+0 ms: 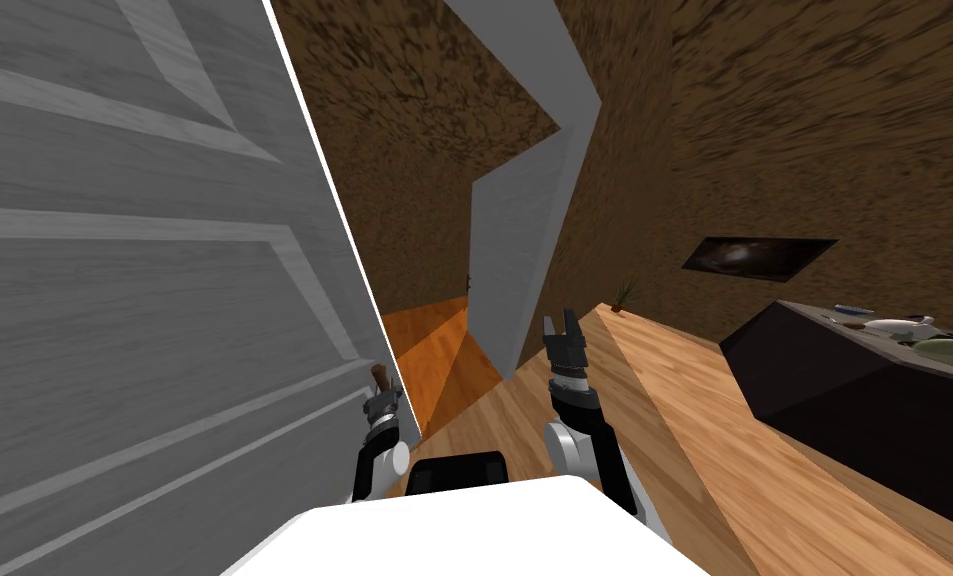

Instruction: Push the door open

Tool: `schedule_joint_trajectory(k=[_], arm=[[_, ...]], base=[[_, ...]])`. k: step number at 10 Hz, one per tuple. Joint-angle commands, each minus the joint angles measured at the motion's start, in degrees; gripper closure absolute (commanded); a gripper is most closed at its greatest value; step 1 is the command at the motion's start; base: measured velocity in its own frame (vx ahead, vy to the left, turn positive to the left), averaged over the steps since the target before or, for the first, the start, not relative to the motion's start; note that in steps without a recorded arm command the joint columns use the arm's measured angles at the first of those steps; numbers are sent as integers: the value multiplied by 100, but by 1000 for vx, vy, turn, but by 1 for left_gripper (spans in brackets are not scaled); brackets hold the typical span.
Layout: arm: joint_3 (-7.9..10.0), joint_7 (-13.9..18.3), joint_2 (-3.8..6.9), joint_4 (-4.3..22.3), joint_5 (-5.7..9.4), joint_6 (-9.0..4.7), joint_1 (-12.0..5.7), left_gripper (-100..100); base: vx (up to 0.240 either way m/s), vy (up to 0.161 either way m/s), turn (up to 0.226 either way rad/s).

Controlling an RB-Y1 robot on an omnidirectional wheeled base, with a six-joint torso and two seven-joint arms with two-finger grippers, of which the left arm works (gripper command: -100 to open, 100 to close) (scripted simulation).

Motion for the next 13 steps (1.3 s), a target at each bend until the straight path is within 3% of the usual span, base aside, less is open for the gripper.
schedule_joint_trajectory(k=[1,11,13], arm=[[210,41,122,79,-5,-67,-107,100],[1280,30,247,232,-109,-111,-318,100],[1280,30,247,232,-109,-111,-318,100]], base=[[134,19,-49],[103,26,-36],[40,19,-1]])
